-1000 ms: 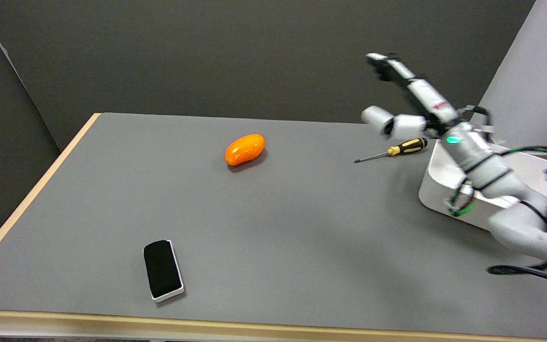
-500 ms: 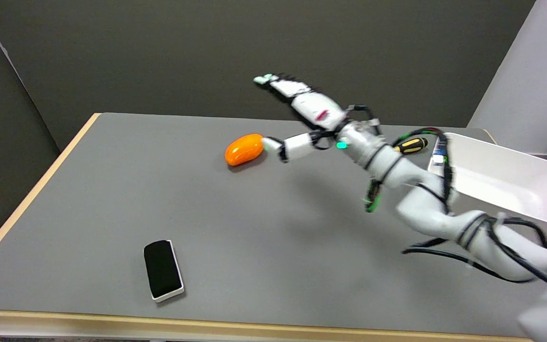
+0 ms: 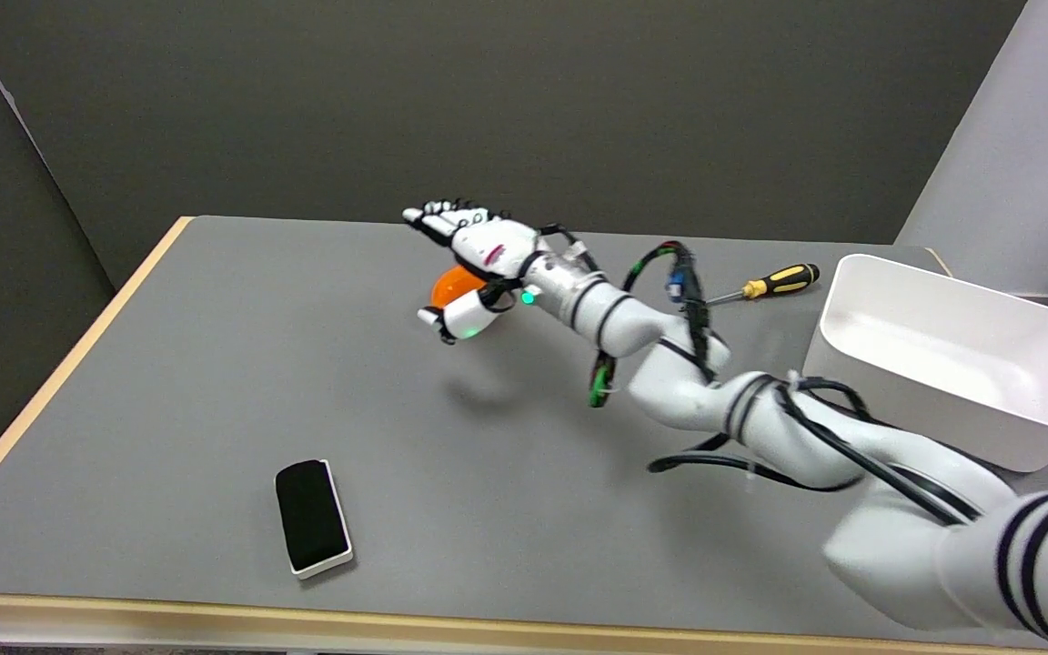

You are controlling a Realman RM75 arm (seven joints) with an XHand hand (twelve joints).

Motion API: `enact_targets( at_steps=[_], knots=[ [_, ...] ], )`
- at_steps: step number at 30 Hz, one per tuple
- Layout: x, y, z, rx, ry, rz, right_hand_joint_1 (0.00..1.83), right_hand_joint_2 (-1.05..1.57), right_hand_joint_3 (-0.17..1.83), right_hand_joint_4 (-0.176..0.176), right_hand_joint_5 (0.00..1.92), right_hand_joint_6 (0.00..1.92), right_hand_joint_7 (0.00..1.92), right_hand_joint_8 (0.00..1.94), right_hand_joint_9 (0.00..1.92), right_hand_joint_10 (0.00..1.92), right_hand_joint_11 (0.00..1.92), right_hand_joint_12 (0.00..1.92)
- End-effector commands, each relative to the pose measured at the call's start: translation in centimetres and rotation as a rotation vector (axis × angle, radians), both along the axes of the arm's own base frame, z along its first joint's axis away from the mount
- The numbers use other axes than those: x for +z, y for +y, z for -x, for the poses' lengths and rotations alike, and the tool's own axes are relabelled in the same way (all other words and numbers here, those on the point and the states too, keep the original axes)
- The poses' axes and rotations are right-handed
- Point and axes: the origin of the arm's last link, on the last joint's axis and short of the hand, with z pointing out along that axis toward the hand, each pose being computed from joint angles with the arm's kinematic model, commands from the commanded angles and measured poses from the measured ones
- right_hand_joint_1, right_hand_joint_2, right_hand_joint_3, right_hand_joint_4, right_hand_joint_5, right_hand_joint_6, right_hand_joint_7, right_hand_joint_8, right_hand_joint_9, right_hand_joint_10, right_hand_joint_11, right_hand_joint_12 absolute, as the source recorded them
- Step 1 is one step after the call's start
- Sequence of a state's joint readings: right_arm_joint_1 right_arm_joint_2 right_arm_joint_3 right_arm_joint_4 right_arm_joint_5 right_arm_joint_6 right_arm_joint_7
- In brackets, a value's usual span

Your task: Pick up mango.

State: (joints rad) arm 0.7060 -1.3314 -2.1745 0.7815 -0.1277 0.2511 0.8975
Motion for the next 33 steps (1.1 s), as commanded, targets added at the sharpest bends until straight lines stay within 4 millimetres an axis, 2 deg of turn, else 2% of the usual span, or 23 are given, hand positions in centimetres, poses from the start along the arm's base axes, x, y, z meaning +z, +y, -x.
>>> enact_targets(
  at_steps=[1, 8, 12, 18, 25, 33],
  knots=[
    [-5.6, -3.6, 1.5, -0.118, 0.196, 0.033, 0.61, 0.61, 0.92, 0.033, 0.0, 0.09, 0.0, 0.0, 0.0, 0.0, 0.0, 0.42],
    [-3.3, -4.0, 1.9, -0.135, 0.157, 0.115, 0.68, 0.63, 0.92, 0.023, 0.01, 0.06, 0.0, 0.0, 0.0, 0.0, 0.0, 0.19],
    [-2.3, -4.4, 1.4, -0.114, 0.165, 0.147, 0.71, 0.64, 0.92, 0.021, 0.02, 0.05, 0.0, 0.0, 0.0, 0.0, 0.0, 0.09],
    [-1.3, -4.5, 1.5, -0.113, 0.17, 0.18, 0.74, 0.64, 0.93, 0.023, 0.02, 0.06, 0.0, 0.0, 0.0, 0.0, 0.0, 0.07],
    [0.3, -4.0, 3.3, -0.171, 0.211, 0.212, 0.75, 0.64, 0.94, 0.025, 0.02, 0.1, 0.0, 0.0, 0.0, 0.0, 0.0, 0.17],
    [0.5, -3.6, 4.1, -0.184, 0.202, 0.214, 0.76, 0.64, 0.95, 0.028, 0.02, 0.12, 0.0, 0.0, 0.0, 0.0, 0.0, 0.22]
  ],
)
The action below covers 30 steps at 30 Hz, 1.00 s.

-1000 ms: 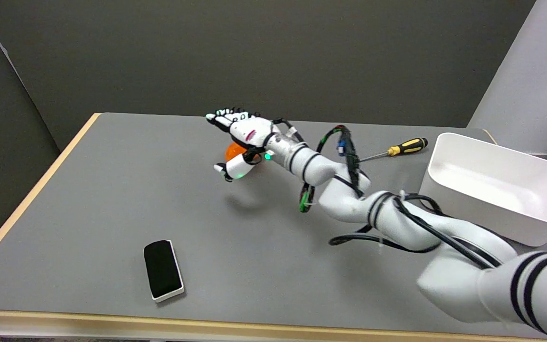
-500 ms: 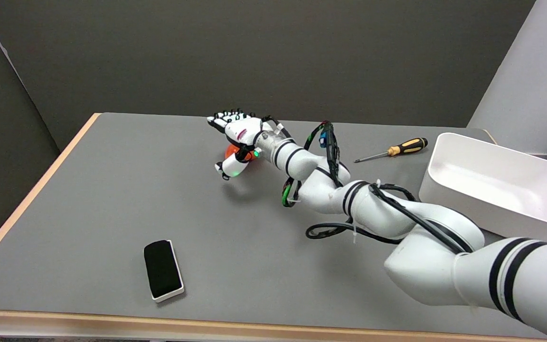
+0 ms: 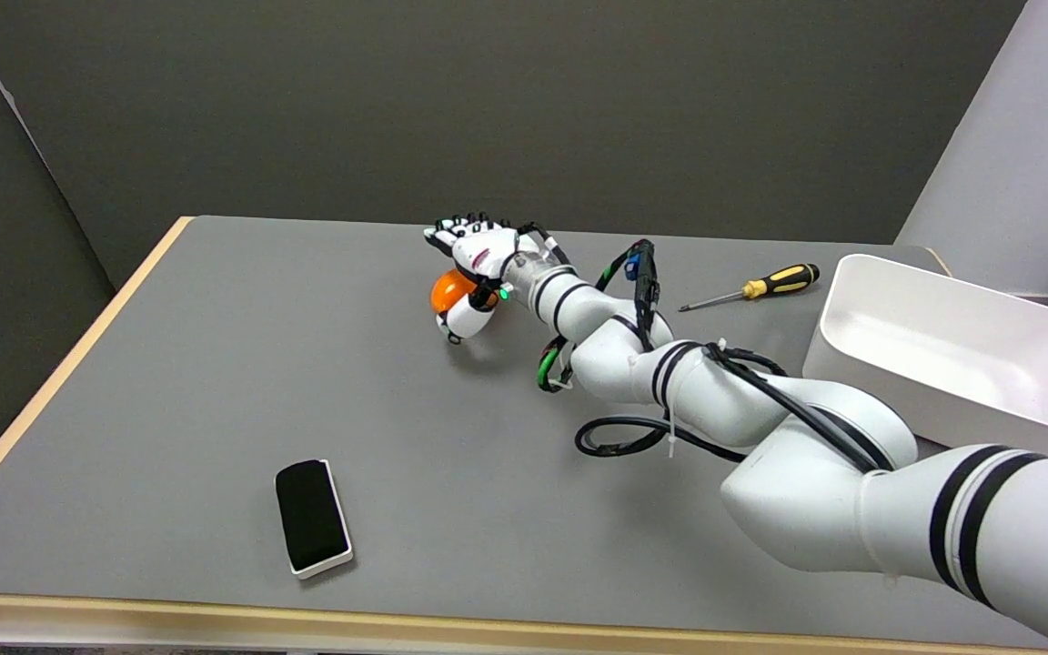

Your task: Pick up mango.

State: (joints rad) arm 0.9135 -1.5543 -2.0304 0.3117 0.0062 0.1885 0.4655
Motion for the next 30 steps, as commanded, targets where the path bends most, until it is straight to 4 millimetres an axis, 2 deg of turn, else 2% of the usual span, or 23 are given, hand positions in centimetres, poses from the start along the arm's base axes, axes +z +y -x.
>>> enact_targets(
  at_steps=[1, 7, 9, 11, 13, 15, 17, 19, 20, 21, 22, 24, 27, 30],
  knots=[
    [1.4, 0.5, 1.9, -0.057, 0.026, 0.047, 0.76, 0.65, 0.95, 0.028, 0.02, 0.12, 0.0, 0.0, 0.0, 0.0, 0.0, 0.22],
    [0.9, 0.7, 2.2, -0.06, 0.049, 0.026, 0.78, 0.65, 0.96, 0.028, 0.02, 0.13, 0.0, 0.01, 0.0, 0.01, 0.0, 0.29],
    [0.9, 0.7, 2.2, -0.056, 0.048, 0.023, 0.83, 0.66, 0.99, 0.026, 0.02, 0.16, 0.0, 0.08, 0.0, 0.11, 0.0, 0.46],
    [0.8, 0.8, 2.2, -0.051, 0.052, 0.019, 0.77, 0.67, 0.98, 0.03, 0.0, 0.23, 0.0, 0.16, 0.0, 0.29, 0.0, 0.62],
    [0.8, 0.8, 2.1, -0.046, 0.05, 0.017, 0.81, 0.74, 0.95, 0.029, 0.07, 0.29, 0.15, 0.23, 0.12, 0.53, 0.0, 0.93],
    [0.8, 1.0, 2.1, -0.041, 0.05, 0.013, 0.84, 0.8, 0.99, 0.039, 0.19, 0.48, 0.33, 0.4, 0.29, 0.7, 0.12, 1.13],
    [0.8, 1.0, 2.0, -0.035, 0.04, 0.014, 0.89, 0.85, 0.91, 0.042, 0.21, 0.63, 0.43, 0.53, 0.35, 0.77, 0.17, 1.21],
    [1.1, 1.0, 1.9, -0.033, 0.017, 0.024, 0.92, 0.89, 0.87, 0.046, 0.24, 0.94, 0.52, 0.78, 0.48, 0.98, 0.3, 1.37],
    [1.2, 1.0, 1.8, -0.029, 0.004, 0.028, 0.97, 0.93, 0.78, 0.046, 0.25, 1.08, 0.56, 0.95, 0.55, 1.07, 0.36, 1.46],
    [1.3, 1.1, 1.8, -0.028, -0.003, 0.031, 1.15, 1.07, 0.47, 0.042, 0.27, 1.13, 0.6, 1.29, 0.57, 1.1, 0.36, 1.55],
    [1.4, 1.1, 1.7, -0.024, -0.013, 0.033, 1.26, 1.2, 0.2, 0.015, 0.32, 1.25, 0.65, 1.53, 0.62, 1.13, 0.37, 1.64],
    [1.5, 1.2, 1.6, -0.018, -0.022, 0.036, 1.13, 1.31, 0.05, -0.108, 0.45, 1.69, 0.76, 1.44, 0.72, 1.18, 0.42, 1.75],
    [2.0, 1.2, 1.2, 0.003, -0.027, 0.039, 1.14, 1.28, 0.07, -0.117, 0.47, 1.65, 0.78, 1.44, 0.75, 1.22, 0.42, 1.84],
    [2.9, 1.2, -0.3, 0.06, -0.048, 0.042, 1.14, 1.3, 0.04, -0.131, 0.48, 1.6, 0.78, 1.49, 0.77, 1.25, 0.43, 1.92]
  ],
)
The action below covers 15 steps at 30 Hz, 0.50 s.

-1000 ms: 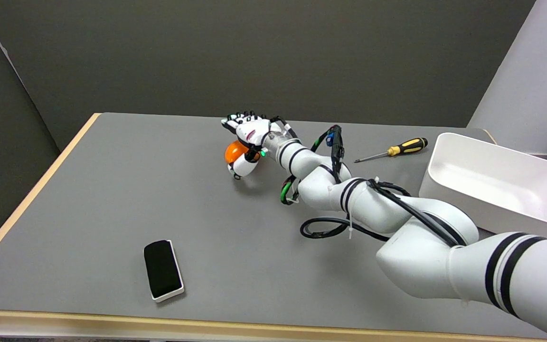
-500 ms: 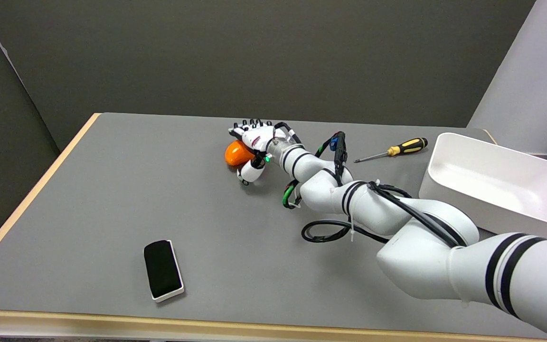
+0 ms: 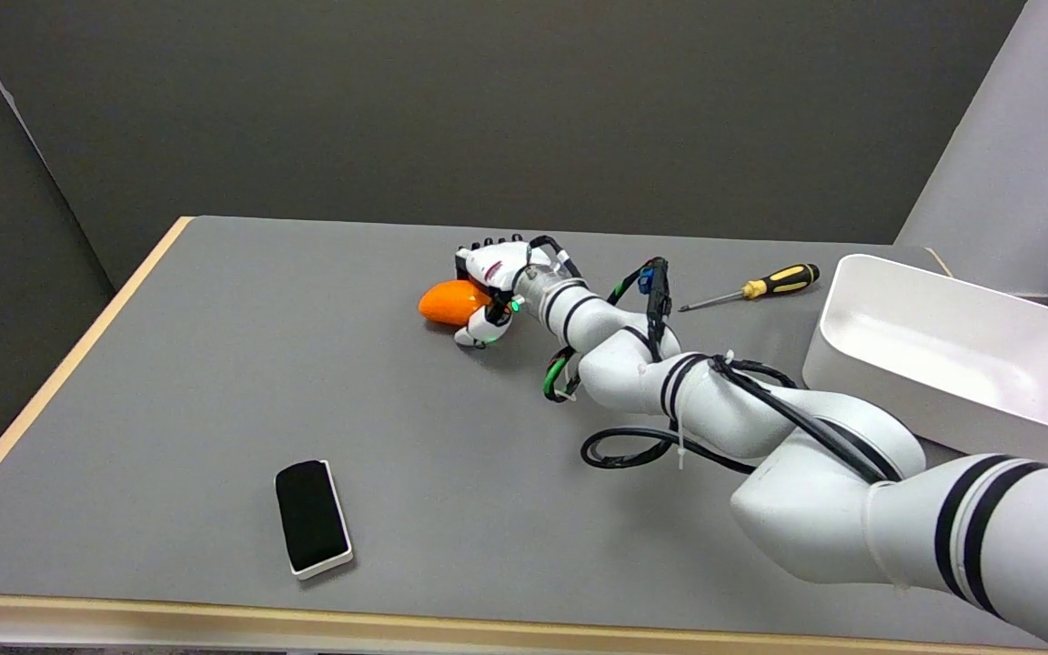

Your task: Pick up mango.

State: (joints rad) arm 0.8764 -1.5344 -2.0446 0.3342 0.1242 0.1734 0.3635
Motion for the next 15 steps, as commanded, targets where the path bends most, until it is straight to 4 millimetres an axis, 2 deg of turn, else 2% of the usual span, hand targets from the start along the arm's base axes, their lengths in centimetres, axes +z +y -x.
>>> enact_targets(
  at_steps=[1, 3, 5, 7, 8, 10, 11, 15],
  knots=[
    [2.3, 0.4, -2.9, 0.125, -0.08, 0.02, 1.15, 1.29, 0.04, -0.147, 0.52, 1.58, 0.74, 1.51, 0.77, 1.26, 0.43, 1.92],
    [3.5, 0.4, -4.9, 0.191, -0.114, 0.033, 1.16, 1.27, 0.07, -0.176, 0.61, 1.53, 0.66, 1.55, 0.78, 1.26, 0.43, 1.92],
    [5.2, 0.6, -6.8, 0.26, -0.161, 0.06, 1.16, 1.25, 0.1, -0.176, 0.62, 1.52, 0.67, 1.54, 0.78, 1.27, 0.45, 1.92],
    [8.1, 1.5, -9.5, 0.36, -0.241, 0.106, 1.17, 1.21, 0.18, -0.176, 0.62, 1.51, 0.68, 1.53, 0.8, 1.32, 0.46, 1.92],
    [8.9, 1.8, -10.1, 0.385, -0.26, 0.118, 1.17, 1.21, 0.18, -0.176, 0.62, 1.51, 0.68, 1.53, 0.8, 1.32, 0.46, 1.92],
    [12.6, 3.5, -12.0, 0.482, -0.334, 0.176, 1.17, 1.2, 0.19, -0.176, 0.63, 1.51, 0.68, 1.52, 0.8, 1.33, 0.5, 1.92],
    [13.8, 4.1, -12.6, 0.512, -0.363, 0.195, 1.17, 1.19, 0.2, -0.176, 0.63, 1.5, 0.69, 1.52, 0.81, 1.34, 0.53, 1.92],
    [20.7, 9.1, -14.5, 0.705, -0.576, 0.314, 1.17, 1.19, 0.2, -0.176, 0.64, 1.49, 0.7, 1.51, 0.82, 1.34, 0.56, 1.92]
  ],
)
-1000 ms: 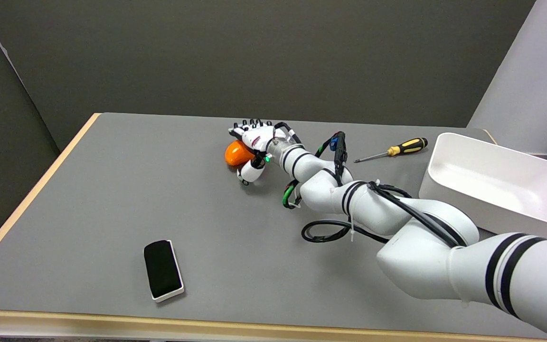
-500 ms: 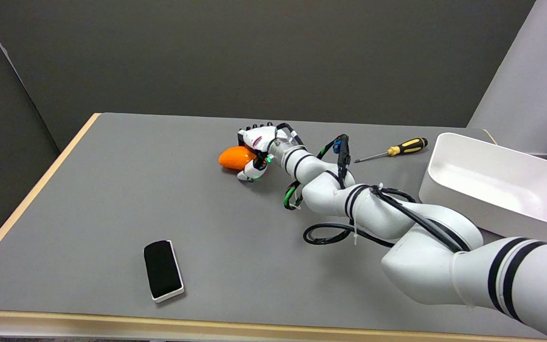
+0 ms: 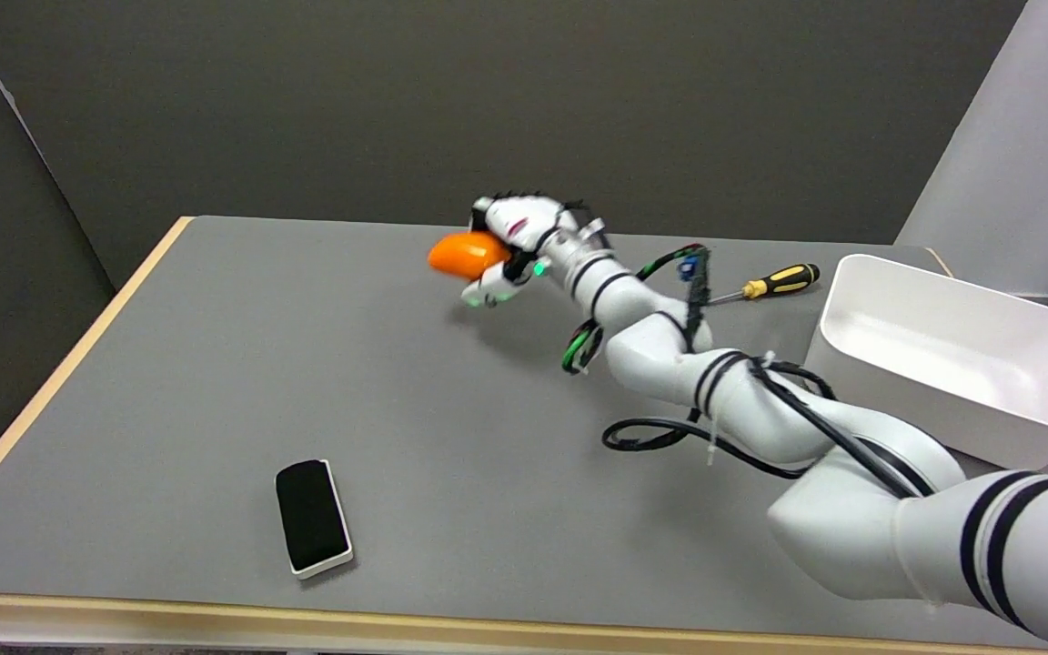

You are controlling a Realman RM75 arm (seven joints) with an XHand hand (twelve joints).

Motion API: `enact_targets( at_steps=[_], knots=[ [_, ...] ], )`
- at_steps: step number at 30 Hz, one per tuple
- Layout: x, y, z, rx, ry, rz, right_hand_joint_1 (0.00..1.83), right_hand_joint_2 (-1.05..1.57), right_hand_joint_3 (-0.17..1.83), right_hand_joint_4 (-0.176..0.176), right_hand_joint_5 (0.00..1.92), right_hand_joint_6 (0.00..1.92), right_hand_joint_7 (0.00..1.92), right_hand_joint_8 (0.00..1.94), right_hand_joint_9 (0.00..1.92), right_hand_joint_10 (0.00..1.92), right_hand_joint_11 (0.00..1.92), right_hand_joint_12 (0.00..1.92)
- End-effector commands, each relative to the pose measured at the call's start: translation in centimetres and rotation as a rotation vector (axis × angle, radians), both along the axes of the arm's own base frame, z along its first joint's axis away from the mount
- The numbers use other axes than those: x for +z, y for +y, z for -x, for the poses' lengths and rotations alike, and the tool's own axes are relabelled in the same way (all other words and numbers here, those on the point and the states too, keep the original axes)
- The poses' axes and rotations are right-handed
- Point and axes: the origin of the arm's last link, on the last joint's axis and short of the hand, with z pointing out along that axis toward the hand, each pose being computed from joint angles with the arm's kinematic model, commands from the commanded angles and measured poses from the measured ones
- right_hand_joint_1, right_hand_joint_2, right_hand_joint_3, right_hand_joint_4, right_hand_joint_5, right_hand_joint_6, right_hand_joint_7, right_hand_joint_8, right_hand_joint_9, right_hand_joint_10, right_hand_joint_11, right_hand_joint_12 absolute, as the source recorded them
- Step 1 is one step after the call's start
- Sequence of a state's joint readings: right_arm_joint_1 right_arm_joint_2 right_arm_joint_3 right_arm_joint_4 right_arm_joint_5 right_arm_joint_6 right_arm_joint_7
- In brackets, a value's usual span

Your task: Pick up mango.

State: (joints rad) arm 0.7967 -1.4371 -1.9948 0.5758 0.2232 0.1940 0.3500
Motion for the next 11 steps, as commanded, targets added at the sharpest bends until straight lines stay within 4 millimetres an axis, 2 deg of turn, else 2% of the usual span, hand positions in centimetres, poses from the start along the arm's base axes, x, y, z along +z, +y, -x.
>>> enact_targets(
  at_steps=[1, 2, 3, 4, 6, 7, 9, 10, 11],
  knots=[
    [20.1, 11.0, -10.5, 0.598, -0.518, 0.311, 1.17, 1.18, 0.22, -0.176, 0.63, 1.5, 0.69, 1.52, 0.81, 1.36, 0.56, 1.92],
    [21.1, 12.0, -10.1, 0.615, -0.536, 0.333, 1.17, 1.18, 0.24, -0.176, 0.63, 1.5, 0.69, 1.53, 0.8, 1.37, 0.56, 1.92],
    [23.1, 14.1, -9.6, 0.651, -0.559, 0.377, 1.17, 1.17, 0.26, -0.176, 0.63, 1.51, 0.69, 1.53, 0.8, 1.39, 0.56, 1.92],
    [23.8, 15.0, -9.0, 0.647, -0.563, 0.397, 1.17, 1.17, 0.26, -0.176, 0.63, 1.51, 0.69, 1.53, 0.8, 1.39, 0.56, 1.92],
    [26.8, 19.1, -7.3, 0.689, -0.551, 0.477, 1.17, 1.17, 0.26, -0.176, 0.63, 1.51, 0.69, 1.53, 0.79, 1.39, 0.55, 1.92],
    [27.4, 20.1, -6.7, 0.698, -0.552, 0.499, 1.17, 1.17, 0.26, -0.176, 0.63, 1.51, 0.69, 1.53, 0.79, 1.39, 0.55, 1.92],
    [28.9, 23.8, -4.9, 0.745, -0.547, 0.577, 1.17, 1.17, 0.26, -0.176, 0.63, 1.51, 0.69, 1.54, 0.79, 1.39, 0.55, 1.92],
    [29.2, 24.7, -4.3, 0.749, -0.546, 0.599, 1.17, 1.17, 0.26, -0.176, 0.63, 1.51, 0.69, 1.54, 0.8, 1.4, 0.56, 1.92],
    [29.7, 26.5, -3.5, 0.757, -0.544, 0.638, 1.17, 1.17, 0.26, -0.176, 0.63, 1.51, 0.69, 1.54, 0.8, 1.4, 0.56, 1.92]
  ],
)
